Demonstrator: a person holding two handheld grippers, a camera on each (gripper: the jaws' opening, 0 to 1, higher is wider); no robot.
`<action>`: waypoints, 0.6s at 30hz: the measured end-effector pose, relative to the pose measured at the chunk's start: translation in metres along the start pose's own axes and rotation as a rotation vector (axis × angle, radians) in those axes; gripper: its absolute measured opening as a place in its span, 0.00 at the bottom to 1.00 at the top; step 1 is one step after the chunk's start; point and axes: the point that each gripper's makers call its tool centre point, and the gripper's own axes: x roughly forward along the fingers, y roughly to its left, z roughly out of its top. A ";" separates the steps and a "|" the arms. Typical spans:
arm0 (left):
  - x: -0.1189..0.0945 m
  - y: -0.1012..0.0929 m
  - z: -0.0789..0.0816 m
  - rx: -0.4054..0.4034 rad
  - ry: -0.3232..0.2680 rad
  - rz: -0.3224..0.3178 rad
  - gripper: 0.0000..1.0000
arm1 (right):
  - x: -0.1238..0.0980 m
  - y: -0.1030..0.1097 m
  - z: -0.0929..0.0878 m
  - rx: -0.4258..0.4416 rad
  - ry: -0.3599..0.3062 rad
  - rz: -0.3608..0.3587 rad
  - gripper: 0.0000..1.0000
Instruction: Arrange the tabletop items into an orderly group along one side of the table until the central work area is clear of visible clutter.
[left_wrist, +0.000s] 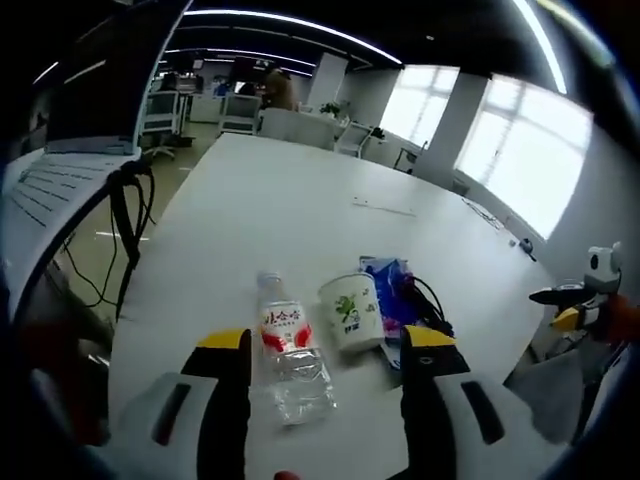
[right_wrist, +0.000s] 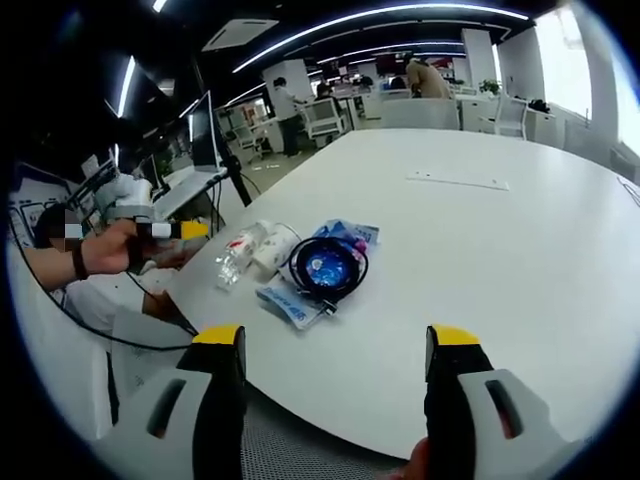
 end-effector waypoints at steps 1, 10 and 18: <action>0.002 0.001 -0.001 -0.001 0.005 0.000 0.60 | 0.000 0.000 0.000 0.001 0.001 -0.001 0.73; 0.018 0.014 -0.006 -0.006 0.048 0.026 0.59 | -0.003 0.002 -0.002 -0.007 0.018 -0.008 0.73; 0.034 0.024 -0.007 -0.009 0.094 0.038 0.59 | -0.002 0.003 -0.007 -0.017 0.039 -0.012 0.76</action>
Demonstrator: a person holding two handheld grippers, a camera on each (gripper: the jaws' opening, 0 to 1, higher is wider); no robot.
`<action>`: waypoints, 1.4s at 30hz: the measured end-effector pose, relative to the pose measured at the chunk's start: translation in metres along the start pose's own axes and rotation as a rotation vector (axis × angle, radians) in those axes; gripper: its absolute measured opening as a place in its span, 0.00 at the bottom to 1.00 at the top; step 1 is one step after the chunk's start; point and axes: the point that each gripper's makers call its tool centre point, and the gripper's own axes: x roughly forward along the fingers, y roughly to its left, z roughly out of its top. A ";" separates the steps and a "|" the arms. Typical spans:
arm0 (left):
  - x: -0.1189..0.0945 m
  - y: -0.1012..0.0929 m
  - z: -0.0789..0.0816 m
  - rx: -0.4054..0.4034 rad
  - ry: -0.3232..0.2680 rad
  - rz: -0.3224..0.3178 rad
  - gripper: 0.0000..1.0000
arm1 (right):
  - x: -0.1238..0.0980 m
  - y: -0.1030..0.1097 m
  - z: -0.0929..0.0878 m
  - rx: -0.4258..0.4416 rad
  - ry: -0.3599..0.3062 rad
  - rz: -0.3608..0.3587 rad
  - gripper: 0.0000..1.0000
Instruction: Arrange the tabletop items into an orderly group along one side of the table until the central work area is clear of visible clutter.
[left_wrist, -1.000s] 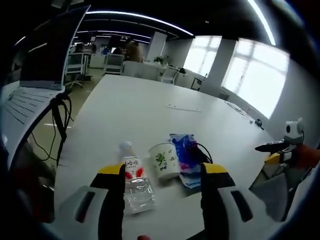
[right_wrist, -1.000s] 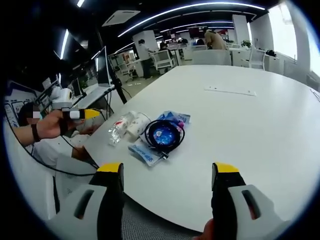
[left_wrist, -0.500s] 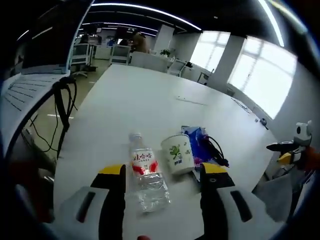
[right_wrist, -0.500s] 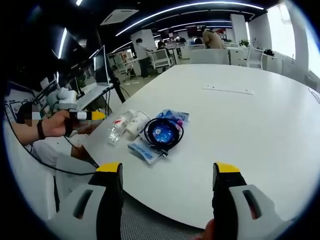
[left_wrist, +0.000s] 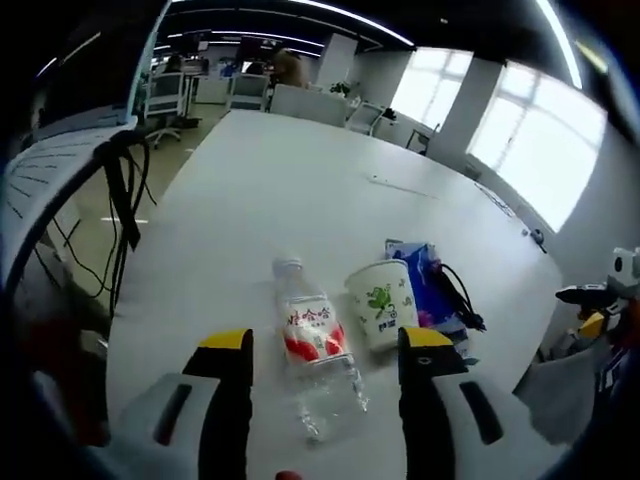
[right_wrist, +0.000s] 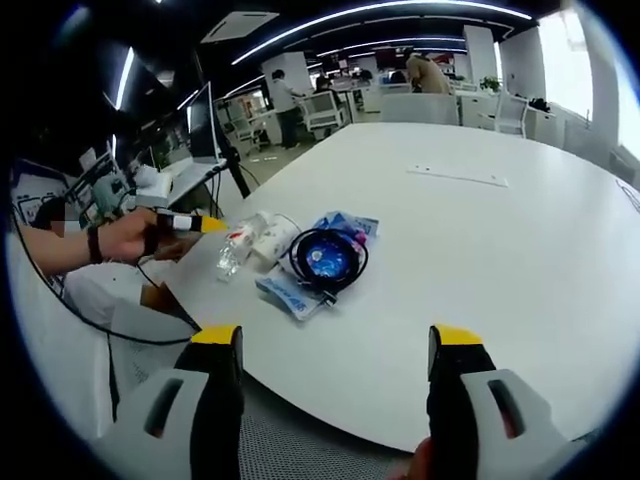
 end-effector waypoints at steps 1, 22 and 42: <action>0.002 0.000 0.001 0.005 0.003 -0.001 0.59 | 0.000 0.000 -0.001 0.000 0.003 0.001 0.76; 0.041 0.005 -0.019 0.043 0.189 0.027 0.55 | 0.005 0.004 -0.004 -0.004 0.030 0.009 0.76; 0.036 0.012 -0.025 0.007 0.205 0.080 0.37 | 0.002 0.003 -0.001 -0.008 0.020 0.003 0.76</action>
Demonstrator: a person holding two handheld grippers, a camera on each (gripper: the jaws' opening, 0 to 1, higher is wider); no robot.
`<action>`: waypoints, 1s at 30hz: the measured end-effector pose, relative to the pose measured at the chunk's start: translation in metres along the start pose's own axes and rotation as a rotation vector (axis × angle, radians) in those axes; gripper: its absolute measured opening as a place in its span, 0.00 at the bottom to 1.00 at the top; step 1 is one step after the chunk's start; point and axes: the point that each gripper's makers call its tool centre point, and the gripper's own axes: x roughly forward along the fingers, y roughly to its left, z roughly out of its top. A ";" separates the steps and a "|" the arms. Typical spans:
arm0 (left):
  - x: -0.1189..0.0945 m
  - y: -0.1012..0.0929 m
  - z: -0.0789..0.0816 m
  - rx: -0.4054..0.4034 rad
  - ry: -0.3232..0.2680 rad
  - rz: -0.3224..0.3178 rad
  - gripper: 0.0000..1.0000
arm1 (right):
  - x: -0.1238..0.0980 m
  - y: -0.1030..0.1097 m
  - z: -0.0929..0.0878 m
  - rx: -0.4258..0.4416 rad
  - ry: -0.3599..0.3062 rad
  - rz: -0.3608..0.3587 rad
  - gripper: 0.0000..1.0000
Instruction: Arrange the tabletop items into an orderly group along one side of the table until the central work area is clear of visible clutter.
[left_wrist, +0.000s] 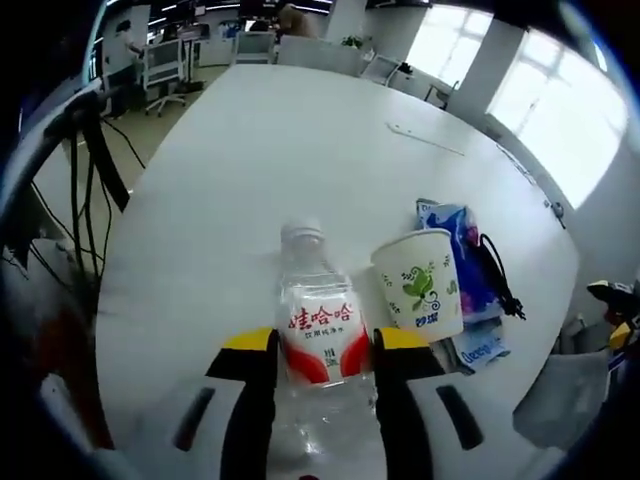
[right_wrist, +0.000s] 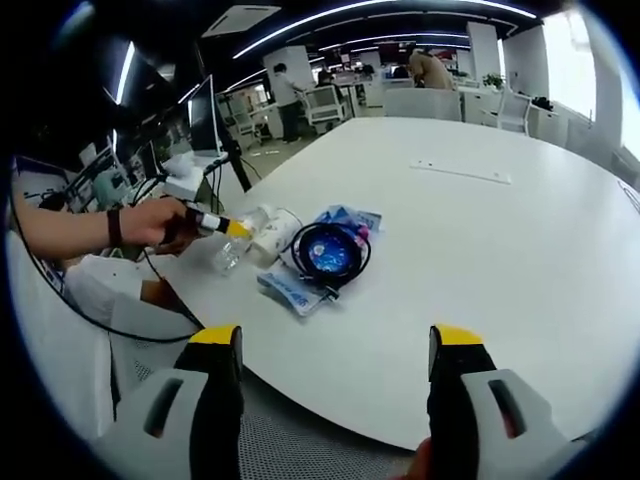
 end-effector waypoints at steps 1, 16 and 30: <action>-0.001 0.001 0.000 0.000 -0.001 0.002 0.37 | 0.000 0.000 0.001 0.001 -0.002 0.000 0.76; -0.006 0.002 -0.005 -0.011 -0.008 0.013 0.33 | 0.000 0.001 0.001 0.002 -0.008 0.000 0.75; -0.019 0.001 -0.023 -0.044 -0.012 0.035 0.34 | 0.004 0.007 0.003 -0.005 -0.011 0.017 0.75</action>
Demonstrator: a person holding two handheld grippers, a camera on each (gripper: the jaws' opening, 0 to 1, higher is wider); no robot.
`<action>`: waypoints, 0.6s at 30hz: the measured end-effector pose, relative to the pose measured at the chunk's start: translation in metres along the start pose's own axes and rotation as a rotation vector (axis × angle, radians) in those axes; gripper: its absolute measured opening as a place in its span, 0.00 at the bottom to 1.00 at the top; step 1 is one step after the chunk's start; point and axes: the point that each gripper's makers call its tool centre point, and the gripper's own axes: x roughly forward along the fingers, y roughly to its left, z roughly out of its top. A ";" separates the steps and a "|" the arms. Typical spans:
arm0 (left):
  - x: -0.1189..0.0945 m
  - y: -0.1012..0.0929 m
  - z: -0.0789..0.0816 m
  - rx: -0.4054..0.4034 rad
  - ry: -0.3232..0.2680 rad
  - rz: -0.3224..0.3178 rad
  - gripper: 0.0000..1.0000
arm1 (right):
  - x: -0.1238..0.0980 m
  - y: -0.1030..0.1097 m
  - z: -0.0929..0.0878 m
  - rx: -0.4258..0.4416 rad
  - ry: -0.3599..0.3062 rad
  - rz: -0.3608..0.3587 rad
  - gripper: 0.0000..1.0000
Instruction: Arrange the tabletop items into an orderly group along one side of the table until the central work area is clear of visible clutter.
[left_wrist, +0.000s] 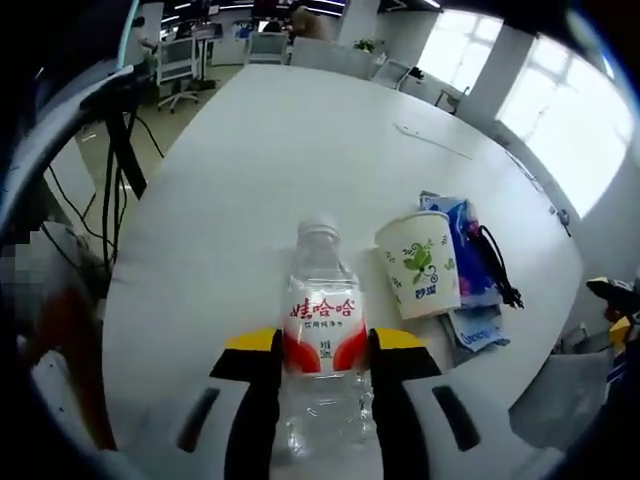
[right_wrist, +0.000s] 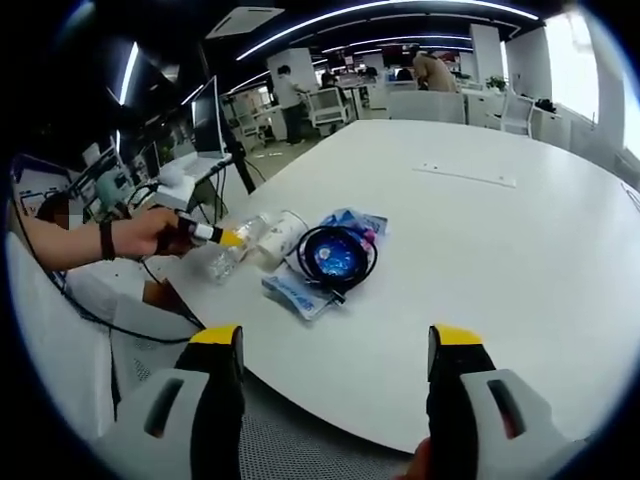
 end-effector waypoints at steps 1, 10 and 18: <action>-0.001 0.000 -0.002 -0.006 0.001 0.001 0.34 | 0.000 0.000 0.000 -0.001 0.000 0.000 0.75; -0.014 0.004 -0.019 -0.053 0.002 0.026 0.34 | 0.002 0.002 0.001 -0.001 -0.016 0.007 0.74; -0.017 0.006 -0.023 -0.037 0.012 0.035 0.34 | 0.002 0.007 0.000 -0.005 -0.022 0.012 0.74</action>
